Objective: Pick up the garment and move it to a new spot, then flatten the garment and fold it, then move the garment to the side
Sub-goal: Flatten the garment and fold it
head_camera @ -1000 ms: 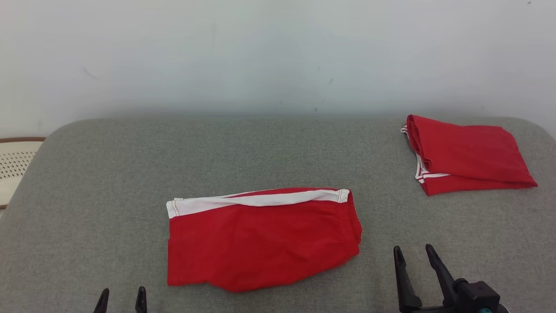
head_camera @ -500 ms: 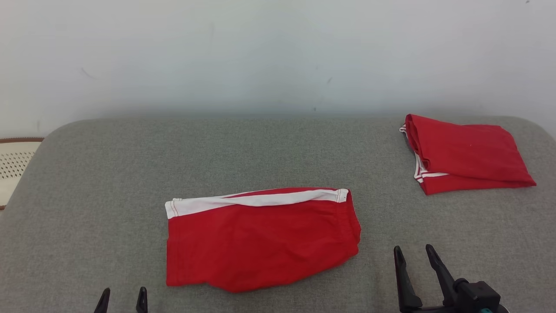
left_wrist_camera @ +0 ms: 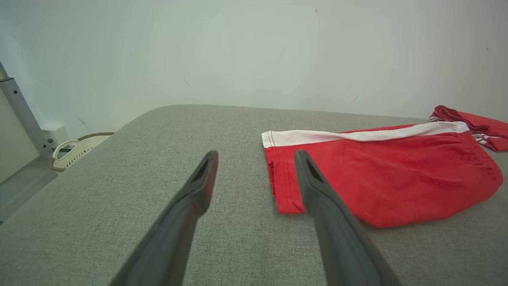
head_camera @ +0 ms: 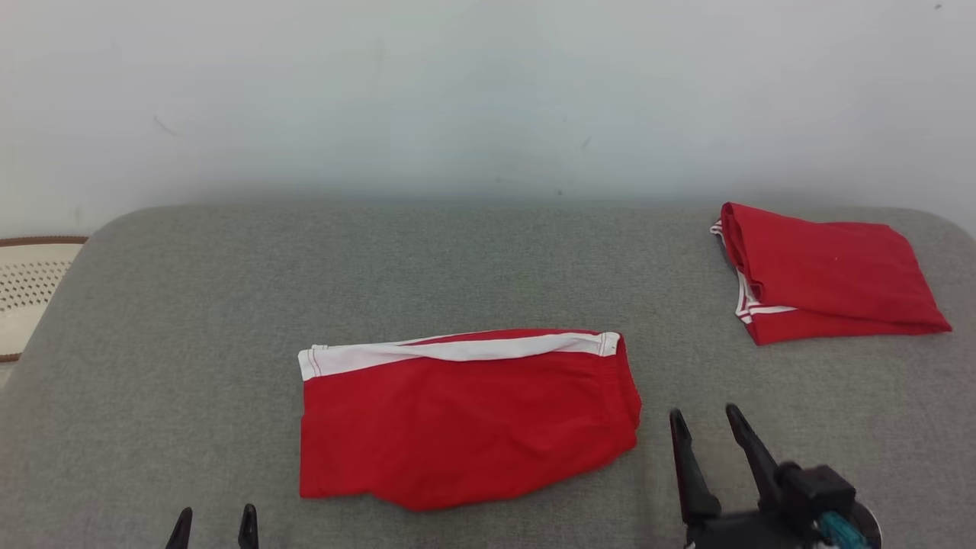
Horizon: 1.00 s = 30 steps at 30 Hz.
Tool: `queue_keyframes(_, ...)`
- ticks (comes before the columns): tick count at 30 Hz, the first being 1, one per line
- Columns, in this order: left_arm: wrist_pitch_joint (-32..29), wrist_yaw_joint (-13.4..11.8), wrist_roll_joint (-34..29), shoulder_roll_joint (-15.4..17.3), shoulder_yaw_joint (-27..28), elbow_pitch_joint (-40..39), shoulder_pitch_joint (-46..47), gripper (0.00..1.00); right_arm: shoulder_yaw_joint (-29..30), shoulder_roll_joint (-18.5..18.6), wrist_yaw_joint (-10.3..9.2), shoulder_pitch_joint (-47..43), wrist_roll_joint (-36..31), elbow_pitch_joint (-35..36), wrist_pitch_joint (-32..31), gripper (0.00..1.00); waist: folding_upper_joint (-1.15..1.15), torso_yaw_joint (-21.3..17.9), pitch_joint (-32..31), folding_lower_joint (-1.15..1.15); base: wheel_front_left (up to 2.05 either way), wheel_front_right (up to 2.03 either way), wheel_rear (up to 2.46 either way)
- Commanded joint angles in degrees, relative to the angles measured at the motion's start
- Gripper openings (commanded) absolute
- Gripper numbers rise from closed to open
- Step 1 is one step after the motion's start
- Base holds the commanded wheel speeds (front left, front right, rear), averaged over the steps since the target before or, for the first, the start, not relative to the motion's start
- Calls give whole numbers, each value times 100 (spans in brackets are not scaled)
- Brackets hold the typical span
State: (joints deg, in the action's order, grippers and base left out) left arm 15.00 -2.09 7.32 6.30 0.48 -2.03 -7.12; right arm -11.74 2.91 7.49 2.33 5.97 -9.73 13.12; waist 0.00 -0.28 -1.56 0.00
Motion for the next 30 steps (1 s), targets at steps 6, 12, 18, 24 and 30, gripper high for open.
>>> queue_keyframes(6,21,50,30,-78,-77,108,81,100,-163,60,1,844,-80,-477,-138,100,0,244,73,0,0,0,0)
queue_keyframes(12,21,118,24,-135,-199,226,250,100,-214,119,1,1787,82,-1688,-441,100,0,479,206,0,0,0,0)
queue_keyframes(18,21,187,51,-173,-236,343,452,100,3,163,1,2440,127,-2875,-516,100,0,696,330,0,0,0,0)
queue_keyframes(24,21,184,69,-204,-180,429,499,100,261,126,1,2918,127,-4121,-546,100,0,810,370,0,0,0,0)
queue_keyframes(30,21,193,80,-235,-145,466,516,100,362,58,1,3163,273,-4957,-450,100,0,838,371,0,0,0,0)
